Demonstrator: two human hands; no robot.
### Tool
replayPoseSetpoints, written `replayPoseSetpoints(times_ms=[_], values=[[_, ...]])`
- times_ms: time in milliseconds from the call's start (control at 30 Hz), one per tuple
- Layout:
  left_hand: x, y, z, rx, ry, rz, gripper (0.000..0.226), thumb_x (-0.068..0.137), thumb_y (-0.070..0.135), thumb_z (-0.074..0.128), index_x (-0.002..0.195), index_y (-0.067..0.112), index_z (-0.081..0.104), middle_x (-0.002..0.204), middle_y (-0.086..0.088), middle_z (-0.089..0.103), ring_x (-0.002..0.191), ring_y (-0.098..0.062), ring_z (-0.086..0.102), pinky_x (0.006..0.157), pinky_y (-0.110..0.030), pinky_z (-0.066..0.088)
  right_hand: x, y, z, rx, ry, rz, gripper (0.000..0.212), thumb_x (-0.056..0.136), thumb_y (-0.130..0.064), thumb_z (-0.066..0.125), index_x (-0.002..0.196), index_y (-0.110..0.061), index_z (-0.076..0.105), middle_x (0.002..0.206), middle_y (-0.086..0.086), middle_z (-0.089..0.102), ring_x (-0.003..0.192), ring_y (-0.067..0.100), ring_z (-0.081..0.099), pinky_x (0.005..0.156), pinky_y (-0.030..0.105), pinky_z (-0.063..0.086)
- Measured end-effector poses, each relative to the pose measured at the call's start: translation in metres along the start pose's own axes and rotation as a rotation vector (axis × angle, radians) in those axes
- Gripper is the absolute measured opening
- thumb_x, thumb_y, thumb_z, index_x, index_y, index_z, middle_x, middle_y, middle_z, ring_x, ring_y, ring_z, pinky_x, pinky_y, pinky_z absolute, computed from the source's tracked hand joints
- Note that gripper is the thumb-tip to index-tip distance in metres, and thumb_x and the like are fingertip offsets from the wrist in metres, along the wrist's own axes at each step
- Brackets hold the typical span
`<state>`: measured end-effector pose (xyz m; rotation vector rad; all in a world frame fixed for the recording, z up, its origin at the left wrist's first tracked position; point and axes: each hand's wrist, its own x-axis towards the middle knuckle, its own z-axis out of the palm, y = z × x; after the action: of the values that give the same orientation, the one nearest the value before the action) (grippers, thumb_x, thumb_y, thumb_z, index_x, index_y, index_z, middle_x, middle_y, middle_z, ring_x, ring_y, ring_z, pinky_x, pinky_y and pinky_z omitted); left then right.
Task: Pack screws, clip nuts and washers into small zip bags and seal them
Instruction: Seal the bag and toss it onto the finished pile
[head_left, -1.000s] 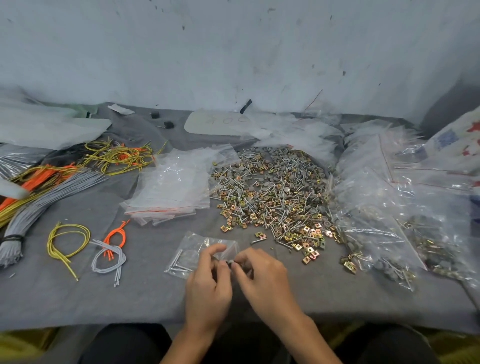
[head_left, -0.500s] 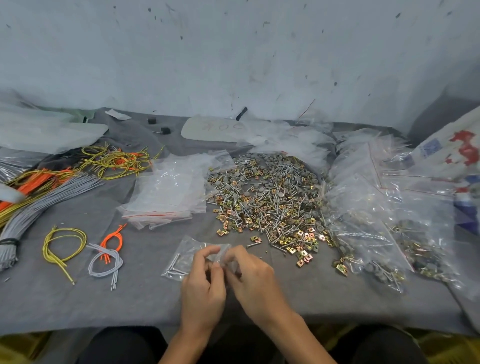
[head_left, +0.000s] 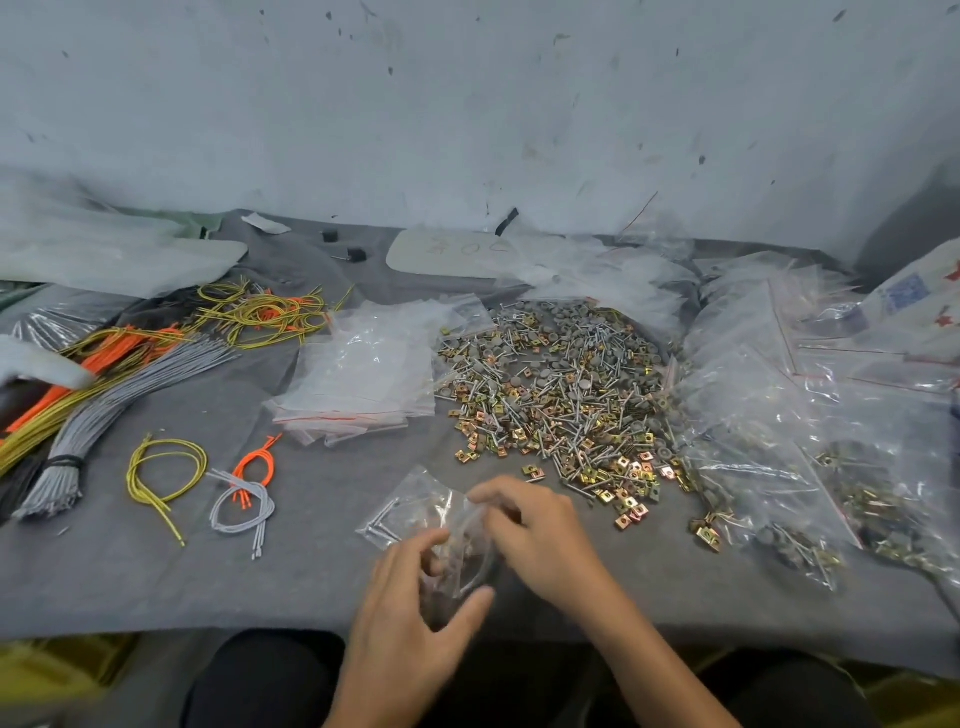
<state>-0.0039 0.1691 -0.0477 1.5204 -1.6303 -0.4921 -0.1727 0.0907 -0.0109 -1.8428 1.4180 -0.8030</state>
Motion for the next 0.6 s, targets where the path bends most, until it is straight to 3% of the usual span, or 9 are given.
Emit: replayPoseSetpoints(times_ms=[133,200,367,500,600], values=[[-0.009,0.003,-0.007,0.083,0.186,0.179,0.018,0.088,0.042,0.062,0.104,0.036,0.065,0.101,0.025,0.060,0.088,0.001,0.055,0.076,-0.023,0.047,0.000,-0.015,-0.005,0.155,-0.012,0.061,0.022,0.090,-0.020,0.060,0.101,-0.034,0.073,0.071,0.002,0.070,0.055,0.012,0.056,0.057,0.038,0.052],[-0.002,0.009,-0.014,0.055,0.246,0.182,0.017,0.091,0.040,0.061,0.099,0.029,0.071,0.098,0.023,0.062,0.085,-0.001,0.056,0.075,-0.022,0.047,0.001,-0.028,-0.013,0.208,-0.026,0.085,0.023,0.091,-0.015,0.060,0.099,-0.031,0.073,0.067,0.003,0.069,0.056,0.013,0.057,0.057,0.040,0.053],[0.021,0.047,-0.050,-0.111,0.285,0.122,0.011,0.089,0.040,0.065,0.098,0.040,0.071,0.095,0.019,0.068,0.079,-0.004,0.061,0.070,-0.011,0.042,-0.007,-0.065,-0.051,0.591,-0.128,0.090,0.015,0.096,-0.006,0.061,0.099,-0.010,0.076,0.074,0.008,0.070,0.065,0.017,0.061,0.058,0.026,0.055],[0.027,0.076,-0.072,-0.219,0.296,0.138,0.022,0.085,0.052,0.068,0.106,0.047,0.069,0.088,0.011,0.070,0.077,-0.013,0.065,0.067,-0.021,0.050,-0.027,-0.085,-0.078,0.774,-0.172,0.013,0.014,0.095,-0.020,0.069,0.102,-0.010,0.076,0.083,0.014,0.069,0.071,0.020,0.062,0.065,0.026,0.056],[0.023,0.093,-0.076,-0.293,0.302,0.157,0.021,0.085,0.056,0.065,0.102,0.045,0.072,0.085,0.006,0.071,0.074,-0.016,0.066,0.067,-0.028,0.053,-0.047,-0.091,-0.092,0.740,-0.081,-0.045,0.025,0.089,-0.037,0.071,0.105,-0.020,0.076,0.080,0.007,0.068,0.070,0.018,0.061,0.064,0.027,0.054]])
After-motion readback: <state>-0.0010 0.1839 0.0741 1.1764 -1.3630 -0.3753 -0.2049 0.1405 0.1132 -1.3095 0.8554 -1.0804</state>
